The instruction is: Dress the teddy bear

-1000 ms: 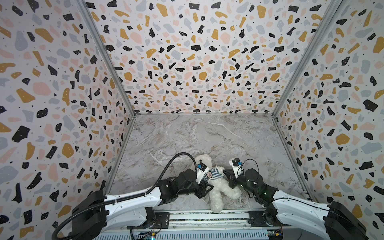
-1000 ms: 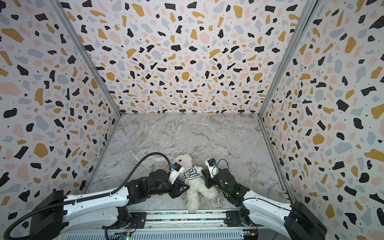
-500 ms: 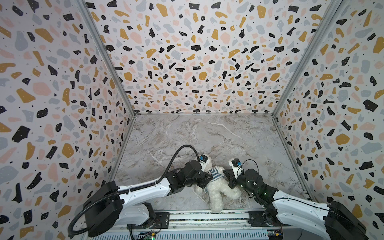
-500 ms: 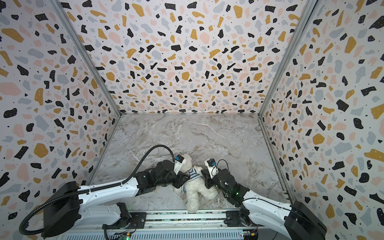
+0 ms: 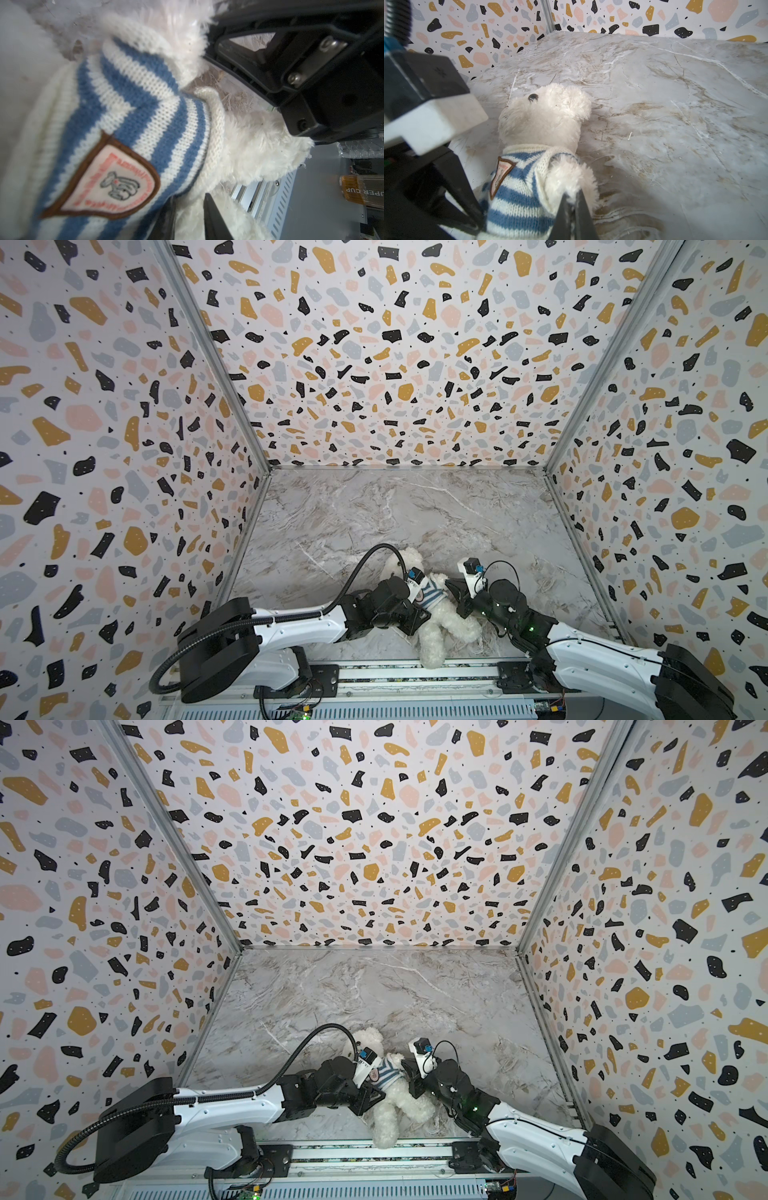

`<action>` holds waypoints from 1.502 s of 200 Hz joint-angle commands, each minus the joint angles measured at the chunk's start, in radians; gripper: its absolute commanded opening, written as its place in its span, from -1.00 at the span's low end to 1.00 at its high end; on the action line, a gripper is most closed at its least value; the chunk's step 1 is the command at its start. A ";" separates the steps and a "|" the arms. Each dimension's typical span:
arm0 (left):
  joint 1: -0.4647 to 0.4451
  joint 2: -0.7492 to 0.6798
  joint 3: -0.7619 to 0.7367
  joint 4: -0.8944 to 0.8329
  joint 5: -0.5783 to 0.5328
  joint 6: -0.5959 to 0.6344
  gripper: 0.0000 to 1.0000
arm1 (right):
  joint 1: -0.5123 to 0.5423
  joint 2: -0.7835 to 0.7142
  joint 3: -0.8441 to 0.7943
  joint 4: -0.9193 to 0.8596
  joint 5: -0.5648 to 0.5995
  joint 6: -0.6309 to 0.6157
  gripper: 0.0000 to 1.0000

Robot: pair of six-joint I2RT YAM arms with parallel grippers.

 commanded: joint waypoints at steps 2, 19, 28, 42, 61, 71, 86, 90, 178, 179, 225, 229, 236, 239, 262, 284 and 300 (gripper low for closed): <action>-0.008 -0.006 -0.018 0.065 0.016 -0.025 -0.48 | 0.006 -0.024 0.018 -0.004 0.025 -0.013 -1.00; -0.019 -0.015 -0.025 0.100 0.023 -0.027 -0.48 | 0.008 -0.026 0.019 -0.004 0.027 -0.016 -1.00; -0.029 -0.021 -0.029 0.103 0.028 -0.025 -0.48 | 0.010 -0.026 0.021 -0.003 0.028 -0.017 -1.00; -0.041 -0.023 -0.035 0.100 0.033 -0.018 -0.48 | 0.014 -0.028 0.024 0.009 0.020 -0.023 -1.00; -0.044 -0.023 -0.042 0.078 0.013 -0.011 -0.49 | 0.038 -0.045 0.032 0.032 0.019 -0.043 -1.00; -0.044 -0.036 -0.044 0.077 0.006 -0.011 -0.50 | 0.053 -0.051 0.048 0.023 0.028 -0.054 -1.00; -0.041 -0.101 -0.055 0.077 -0.014 -0.022 -0.50 | 0.077 -0.060 0.062 0.003 0.050 -0.074 -1.00; -0.039 -0.126 -0.059 0.064 -0.023 -0.024 -0.50 | 0.081 -0.064 0.063 0.002 0.056 -0.077 -1.00; 0.039 -0.205 0.039 -0.017 -0.049 0.022 -0.53 | 0.145 -0.089 0.081 0.057 0.064 -0.146 -1.00; 0.039 -0.202 0.039 -0.016 -0.047 0.022 -0.54 | 0.145 -0.089 0.081 0.058 0.064 -0.146 -1.00; 0.025 -0.103 0.047 0.087 0.005 -0.001 -0.60 | 0.153 -0.047 0.117 0.084 0.066 -0.155 -1.00; 0.022 -0.096 0.045 0.100 0.007 -0.003 -0.60 | 0.153 -0.047 0.117 0.088 0.069 -0.153 -1.00; 0.015 -0.084 0.040 0.119 0.013 -0.009 -0.61 | 0.153 -0.046 0.117 0.094 0.072 -0.150 -1.00; 0.013 -0.080 0.038 0.125 0.015 -0.012 -0.61 | 0.153 -0.045 0.116 0.097 0.074 -0.149 -1.00; -0.001 -0.039 0.025 0.169 0.024 -0.026 -0.61 | 0.156 -0.040 0.120 0.114 0.070 -0.138 -1.00; -0.005 -0.010 0.013 0.204 0.034 -0.034 -0.62 | 0.161 -0.040 0.123 0.110 0.083 -0.136 -1.00; -0.006 -0.010 0.005 0.205 0.028 -0.033 -0.63 | 0.163 -0.049 0.125 0.097 0.093 -0.139 -1.00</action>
